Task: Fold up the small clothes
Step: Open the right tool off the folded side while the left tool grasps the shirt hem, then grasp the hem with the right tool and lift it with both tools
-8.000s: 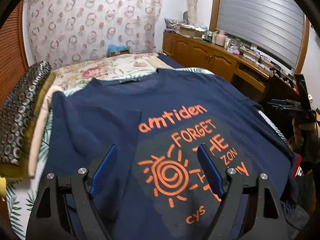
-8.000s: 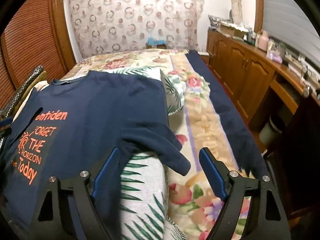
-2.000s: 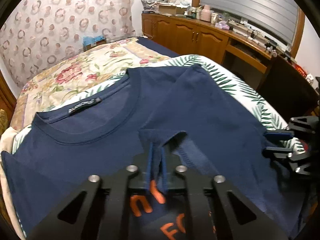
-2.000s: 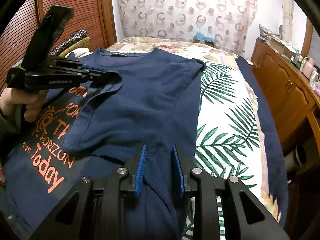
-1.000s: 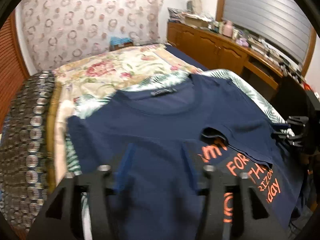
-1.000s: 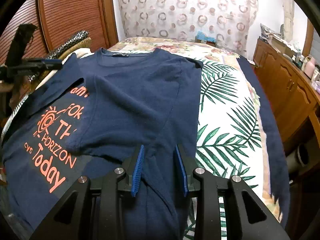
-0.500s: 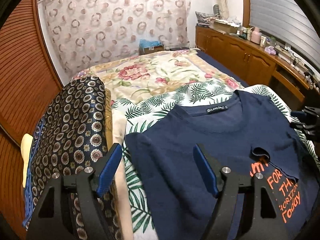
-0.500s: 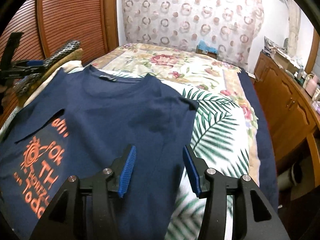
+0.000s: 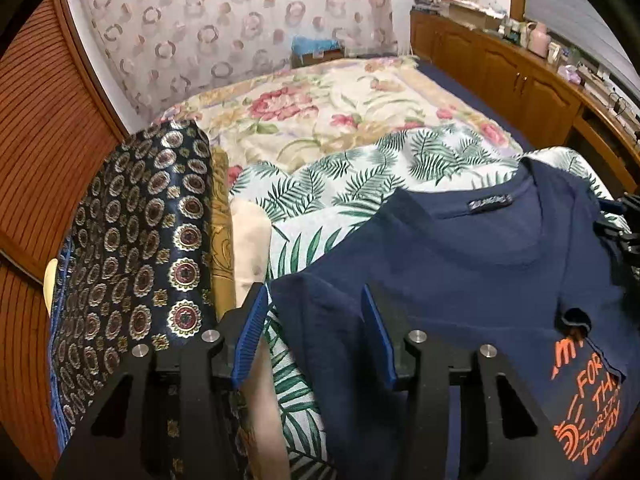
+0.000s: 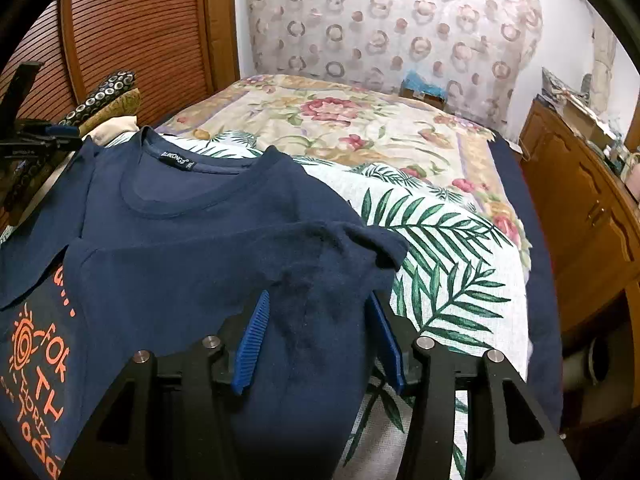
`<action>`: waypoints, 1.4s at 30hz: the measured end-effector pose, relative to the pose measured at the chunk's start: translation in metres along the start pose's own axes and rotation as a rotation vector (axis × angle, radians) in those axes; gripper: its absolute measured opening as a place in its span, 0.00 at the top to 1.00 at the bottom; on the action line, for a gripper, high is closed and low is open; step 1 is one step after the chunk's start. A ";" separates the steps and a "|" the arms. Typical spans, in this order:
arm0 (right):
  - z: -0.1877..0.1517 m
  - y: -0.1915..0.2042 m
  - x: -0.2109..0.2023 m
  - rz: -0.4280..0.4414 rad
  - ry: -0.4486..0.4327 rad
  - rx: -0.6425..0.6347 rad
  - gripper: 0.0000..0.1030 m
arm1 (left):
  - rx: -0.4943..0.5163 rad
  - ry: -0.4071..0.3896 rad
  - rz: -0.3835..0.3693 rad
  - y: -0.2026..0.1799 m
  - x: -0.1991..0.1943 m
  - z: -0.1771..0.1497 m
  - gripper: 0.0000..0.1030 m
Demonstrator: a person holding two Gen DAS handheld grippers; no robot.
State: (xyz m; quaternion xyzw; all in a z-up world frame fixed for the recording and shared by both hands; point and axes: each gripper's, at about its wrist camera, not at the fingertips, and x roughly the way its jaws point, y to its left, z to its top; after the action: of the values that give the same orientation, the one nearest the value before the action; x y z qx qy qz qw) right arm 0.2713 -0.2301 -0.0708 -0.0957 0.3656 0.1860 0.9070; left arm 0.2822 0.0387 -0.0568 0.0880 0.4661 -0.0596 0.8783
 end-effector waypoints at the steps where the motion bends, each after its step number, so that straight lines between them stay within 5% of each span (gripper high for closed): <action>1: -0.003 0.000 -0.002 0.000 -0.001 0.001 0.48 | 0.000 0.009 0.000 0.000 0.002 0.000 0.55; 10: -0.006 -0.001 -0.003 0.002 -0.001 0.004 0.46 | 0.005 0.055 0.020 0.000 0.019 0.001 0.61; 16: -0.006 -0.002 -0.005 0.011 -0.004 0.008 0.45 | 0.011 0.052 -0.003 0.000 0.024 0.003 0.90; 29: -0.003 -0.016 -0.007 0.001 0.019 0.040 0.38 | -0.047 -0.117 -0.058 0.020 -0.022 -0.004 0.92; 42: 0.010 -0.016 0.010 0.035 0.036 0.070 0.38 | -0.052 -0.163 -0.095 0.022 -0.038 -0.017 0.92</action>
State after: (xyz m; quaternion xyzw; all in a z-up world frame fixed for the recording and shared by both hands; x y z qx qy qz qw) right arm 0.2910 -0.2387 -0.0704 -0.0605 0.3897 0.1872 0.8997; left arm 0.2517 0.0644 -0.0327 0.0377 0.3980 -0.0958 0.9116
